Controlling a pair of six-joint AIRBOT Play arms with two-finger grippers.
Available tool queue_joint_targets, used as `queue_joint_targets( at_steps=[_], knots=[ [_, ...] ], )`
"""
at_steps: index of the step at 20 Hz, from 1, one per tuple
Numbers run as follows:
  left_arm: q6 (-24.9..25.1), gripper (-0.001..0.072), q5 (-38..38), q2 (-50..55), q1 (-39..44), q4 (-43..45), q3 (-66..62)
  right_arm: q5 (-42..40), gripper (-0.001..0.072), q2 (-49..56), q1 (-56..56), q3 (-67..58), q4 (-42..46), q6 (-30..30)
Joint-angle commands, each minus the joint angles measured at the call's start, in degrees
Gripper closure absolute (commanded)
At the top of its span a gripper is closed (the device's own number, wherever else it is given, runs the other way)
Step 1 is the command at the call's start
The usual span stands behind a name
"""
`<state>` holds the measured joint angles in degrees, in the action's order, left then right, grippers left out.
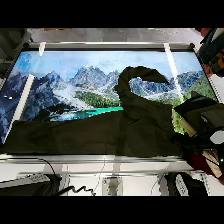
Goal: Fold the clothes and pants, and hang the long-sleeved shirts on hangers.
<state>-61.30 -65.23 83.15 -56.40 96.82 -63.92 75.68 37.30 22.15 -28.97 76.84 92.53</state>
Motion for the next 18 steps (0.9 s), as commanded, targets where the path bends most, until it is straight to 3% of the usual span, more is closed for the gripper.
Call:
queue_joint_targets(
  at_steps=[1, 8, 12, 16, 18],
  knots=[
    [-0.26, 0.0006, -0.17, 0.02, 0.09, -3.32, -0.04, -2.69, 0.0009, 0.02, 0.00, -0.57, -1.03, -0.13],
    [-4.17, 0.0010, 3.30, -3.98, 9.88, -11.87, -7.10, -18.53, 0.0022, 5.77, -0.15, -12.98, -8.63, -4.35],
    [-4.57, 0.0013, 9.38, -8.33, 18.86, -18.93, -9.35, -18.64, 0.0022, 23.85, -11.28, -26.47, -14.10, -12.26],
    [-5.86, 0.0019, 10.36, -12.15, 27.85, -18.91, -9.38, -22.84, 0.0022, 45.03, -30.88, -44.26, -8.11, -15.72],
    [-9.03, 0.0193, 10.14, -12.79, 31.04, -18.91, -9.38, -25.05, 0.0045, 55.21, -37.59, -54.29, -2.84, -14.84]
  ],
)
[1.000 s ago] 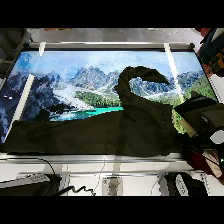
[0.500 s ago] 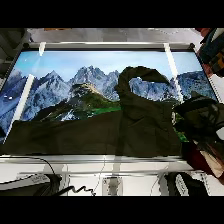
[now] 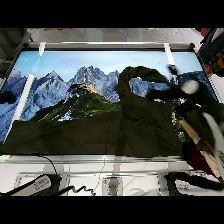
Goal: Fold the clothes and pants, and hang the long-sleeved shirts on hangers.
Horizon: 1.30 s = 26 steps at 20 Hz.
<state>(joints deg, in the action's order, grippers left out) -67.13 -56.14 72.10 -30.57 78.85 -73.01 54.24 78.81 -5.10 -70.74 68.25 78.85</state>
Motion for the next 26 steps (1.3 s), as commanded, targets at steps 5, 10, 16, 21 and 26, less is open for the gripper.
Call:
queue_joint_targets(
  at_steps=[5, 10, 16, 21, 26],
  knots=[
    [-3.85, 0.0205, 1.11, -1.77, 9.68, -0.94, -0.26, -1.36, 0.0044, 31.41, -14.34, -31.39, 8.39, 0.11],
    [-3.85, 0.0205, 1.11, -1.70, 10.51, -1.16, -0.26, -2.25, 0.0041, 37.68, -14.29, -36.35, 8.57, -0.13],
    [-3.89, 0.0205, 1.11, -1.66, 10.64, -1.75, -0.26, -1.77, 0.0596, 39.76, -14.29, -36.63, 13.09, -0.59],
    [-3.87, 0.0205, 1.16, -1.64, 10.64, -6.75, -0.26, 2.08, 0.0683, 36.24, -15.43, -40.57, 11.47, -0.61],
    [-3.85, 0.0205, 0.87, -1.64, 10.91, -12.94, -0.26, 16.11, 0.0684, 24.74, -17.27, -42.88, 0.61, -8.48]
  ],
)
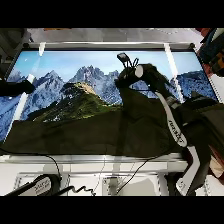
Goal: Fold the clothes and pants, and hang the long-sleeved shirts on hangers.
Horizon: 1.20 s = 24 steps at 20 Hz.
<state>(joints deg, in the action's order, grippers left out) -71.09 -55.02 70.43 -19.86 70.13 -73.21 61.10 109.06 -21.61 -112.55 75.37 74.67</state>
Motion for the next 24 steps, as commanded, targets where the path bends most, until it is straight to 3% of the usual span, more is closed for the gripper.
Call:
queue_joint_targets(
  at_steps=[1, 4, 8, 12, 15, 20, 21, 22, 24],
  knots=[
    [0.11, 0.0205, -0.44, 0.02, 0.85, -5.46, -0.07, 14.62, 0.0684, -7.78, -0.76, -1.07, -9.25, -5.40],
    [0.13, 0.0205, -0.61, 0.02, 4.70, -6.36, -0.07, 29.68, 0.0684, -13.25, -0.74, -0.79, -11.39, -8.39],
    [0.13, 0.0205, -0.61, 0.22, 13.86, -6.34, -0.07, 43.01, 0.0684, -19.37, 1.42, 3.78, -4.66, -9.55],
    [0.11, 0.0205, -0.04, 2.62, 24.30, -6.36, -0.07, 43.36, 0.0684, -26.64, 8.52, 16.09, 4.20, -4.66],
    [-2.19, 0.0205, 3.58, 6.78, 32.15, -7.26, -0.07, 42.47, 0.0684, -31.85, 16.20, 27.12, 5.05, -3.54],
    [-3.06, 0.0173, 15.37, 17.29, 44.41, -26.34, -0.09, 42.88, 0.0681, -35.28, 24.94, 37.92, 4.92, -3.58],
    [-3.04, 0.0097, 18.56, 18.91, 46.25, -28.35, -0.11, 41.83, 0.0644, -35.19, 25.70, 38.12, 4.90, -3.50],
    [-3.04, 0.0044, 21.70, 20.46, 48.00, -30.01, -0.13, 39.71, 0.0496, -35.23, 26.16, 38.10, 4.87, -3.34],
    [-2.36, 0.0044, 24.00, 21.90, 49.75, -30.10, -0.20, 32.83, 0.0164, -35.23, 26.18, 38.10, 4.39, -3.34]
  ],
)
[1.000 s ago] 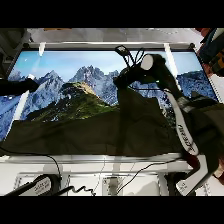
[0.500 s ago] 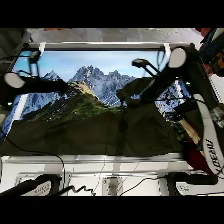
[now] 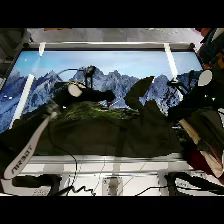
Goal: Fold the clothes and pants, and hang the long-sleeved shirts on hangers.
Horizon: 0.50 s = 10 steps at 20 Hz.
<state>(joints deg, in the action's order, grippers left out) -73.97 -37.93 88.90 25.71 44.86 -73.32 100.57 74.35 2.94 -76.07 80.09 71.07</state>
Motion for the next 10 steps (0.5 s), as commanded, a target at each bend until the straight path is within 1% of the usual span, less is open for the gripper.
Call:
queue_joint_targets(
  at_steps=[1, 2, 3, 5, 6, 7, 8, 9, 10],
  knots=[
    [3.26, 0.0045, 6.88, 3.41, 4.24, -4.87, -0.09, -11.91, 0.0006, -0.52, 1.66, 1.62, -1.99, 0.33],
    [6.71, 0.0044, 6.88, 2.93, 4.00, -4.85, -0.11, -18.23, 0.0012, -0.52, 1.64, 1.62, -4.46, 1.53],
    [9.20, 0.0045, 6.88, 2.03, 3.21, -4.83, -0.13, -25.57, 0.0016, -0.48, 1.64, 1.62, -6.62, 4.72],
    [11.45, 0.0045, 6.84, -0.94, 0.87, -4.35, -0.13, -41.16, 0.0024, 0.24, 1.51, 1.62, -8.48, 16.00],
    [11.47, 0.0045, 6.84, -2.71, -0.42, -3.54, -0.13, -46.05, 0.0030, 0.98, 1.14, 1.60, -8.68, 19.10],
    [11.47, 0.0045, 6.80, -4.59, -1.64, -2.71, -0.13, -48.94, 0.0052, 2.05, 0.39, 1.60, -9.97, 19.80],
    [11.45, 0.0045, 6.67, -6.56, -2.93, -2.21, -0.13, -50.38, 0.0058, 3.52, -0.81, 1.60, -11.91, 19.80],
    [11.47, 0.0046, 6.67, -8.31, -3.96, -1.18, -0.13, -51.17, 0.0090, 5.20, -2.47, 1.60, -13.05, 19.78],
    [11.45, 0.0046, 6.67, -10.08, -4.94, 0.17, -0.13, -52.15, 0.0090, 7.06, -4.35, 1.60, -13.27, 19.78]
  ],
)
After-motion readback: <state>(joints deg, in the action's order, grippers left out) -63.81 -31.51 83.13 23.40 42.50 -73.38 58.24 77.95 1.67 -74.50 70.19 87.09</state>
